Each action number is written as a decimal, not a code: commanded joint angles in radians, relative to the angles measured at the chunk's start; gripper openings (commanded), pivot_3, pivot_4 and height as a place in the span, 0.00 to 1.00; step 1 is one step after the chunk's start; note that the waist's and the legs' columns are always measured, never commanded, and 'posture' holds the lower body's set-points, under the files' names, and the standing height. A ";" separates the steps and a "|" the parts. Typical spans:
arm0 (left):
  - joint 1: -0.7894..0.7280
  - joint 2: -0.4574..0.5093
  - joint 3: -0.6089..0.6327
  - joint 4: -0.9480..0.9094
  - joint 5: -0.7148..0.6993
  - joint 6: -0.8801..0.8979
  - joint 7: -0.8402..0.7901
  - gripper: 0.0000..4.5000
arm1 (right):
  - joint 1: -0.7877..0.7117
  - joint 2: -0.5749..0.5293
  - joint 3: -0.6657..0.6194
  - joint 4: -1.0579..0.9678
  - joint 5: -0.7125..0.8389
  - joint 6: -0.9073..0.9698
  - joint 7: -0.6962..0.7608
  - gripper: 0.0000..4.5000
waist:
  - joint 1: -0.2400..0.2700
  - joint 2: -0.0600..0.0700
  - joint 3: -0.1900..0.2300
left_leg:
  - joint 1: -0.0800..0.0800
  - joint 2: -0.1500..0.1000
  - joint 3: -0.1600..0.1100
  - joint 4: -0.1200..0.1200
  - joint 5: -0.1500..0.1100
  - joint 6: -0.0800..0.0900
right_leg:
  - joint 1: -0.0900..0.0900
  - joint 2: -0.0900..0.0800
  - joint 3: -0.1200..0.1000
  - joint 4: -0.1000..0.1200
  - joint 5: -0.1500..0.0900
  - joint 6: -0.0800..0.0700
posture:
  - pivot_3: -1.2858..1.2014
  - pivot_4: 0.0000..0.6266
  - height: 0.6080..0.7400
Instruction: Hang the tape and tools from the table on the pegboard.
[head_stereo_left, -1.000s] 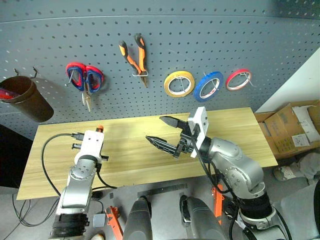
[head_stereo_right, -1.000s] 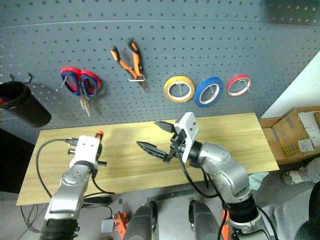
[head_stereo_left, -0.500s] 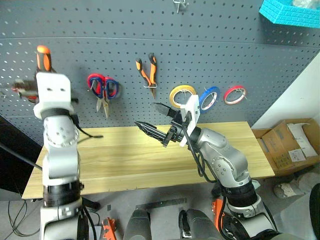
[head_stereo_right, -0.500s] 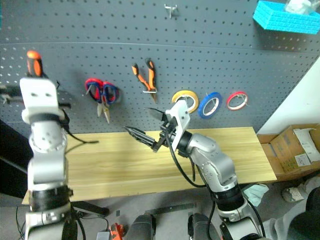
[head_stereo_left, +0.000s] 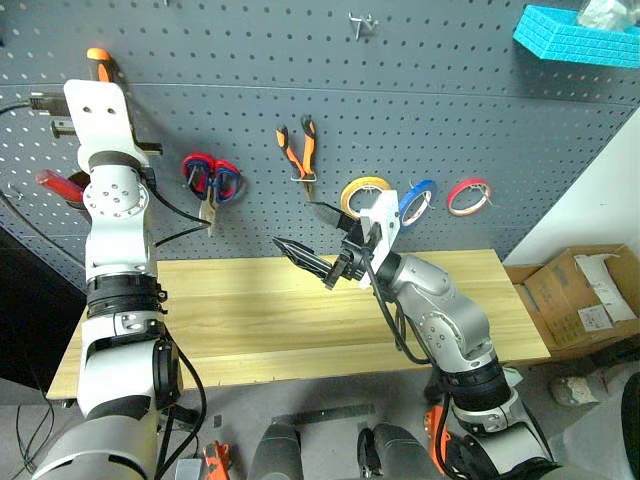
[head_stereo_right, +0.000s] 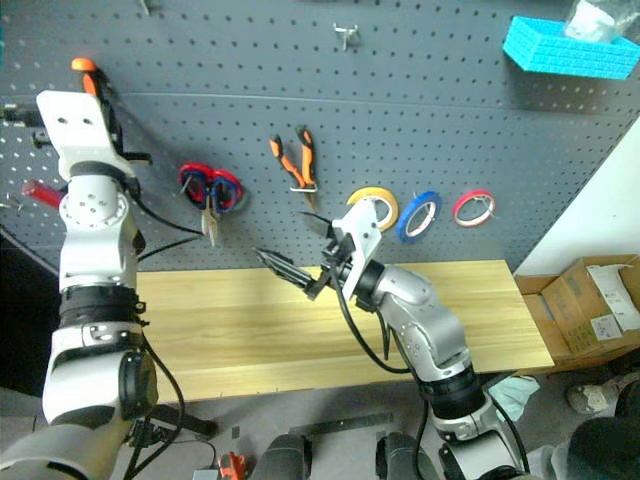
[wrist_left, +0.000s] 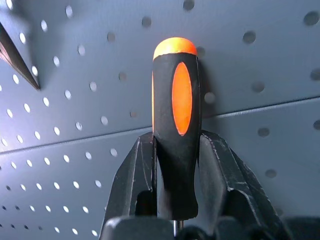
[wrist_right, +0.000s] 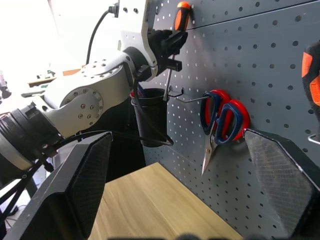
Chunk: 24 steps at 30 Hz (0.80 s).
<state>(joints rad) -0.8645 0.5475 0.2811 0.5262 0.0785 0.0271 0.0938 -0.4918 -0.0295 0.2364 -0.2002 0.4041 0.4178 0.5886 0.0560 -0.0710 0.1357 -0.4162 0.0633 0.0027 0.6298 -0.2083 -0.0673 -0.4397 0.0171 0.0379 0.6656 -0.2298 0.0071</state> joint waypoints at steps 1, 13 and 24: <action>-0.010 0.019 0.032 -0.001 -0.024 -0.017 0.021 0.18 | 0.001 -0.007 -0.017 -0.031 -0.001 -0.025 -0.005 1.00 | -0.001 0.000 -0.001 | 0.000 0.000 0.000 0.000 0.000 0.000 | 0.000 0.000 0.000 0.000 0.000 0.000 | 0.59 0.06 1.00; -0.035 0.091 0.050 0.003 -0.044 -0.025 0.032 0.18 | -0.005 -0.009 -0.009 -0.008 -0.011 -0.038 0.001 1.00 | -0.003 -0.001 -0.004 | 0.001 0.000 0.000 0.002 0.001 0.000 | -0.001 0.001 0.001 0.007 0.001 -0.001 | 0.60 0.05 1.00; -0.028 0.174 0.059 0.015 -0.038 -0.031 0.043 0.18 | -0.005 0.002 -0.004 0.020 -0.023 -0.066 0.013 1.00 | 0.002 -0.003 -0.018 | 0.003 0.000 0.000 0.007 0.001 -0.001 | -0.001 0.001 0.001 0.013 0.001 -0.001 | 0.60 0.04 1.00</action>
<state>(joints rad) -0.8772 0.7011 0.3218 0.5572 0.0386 0.0184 0.1273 -0.4842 -0.0328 0.2376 -0.1689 0.3758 0.3809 0.5928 0.0580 -0.0742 0.1181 -0.4137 0.0636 0.0029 0.6386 -0.2072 -0.0681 -0.4403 0.0180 0.0390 0.6791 -0.2288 0.0063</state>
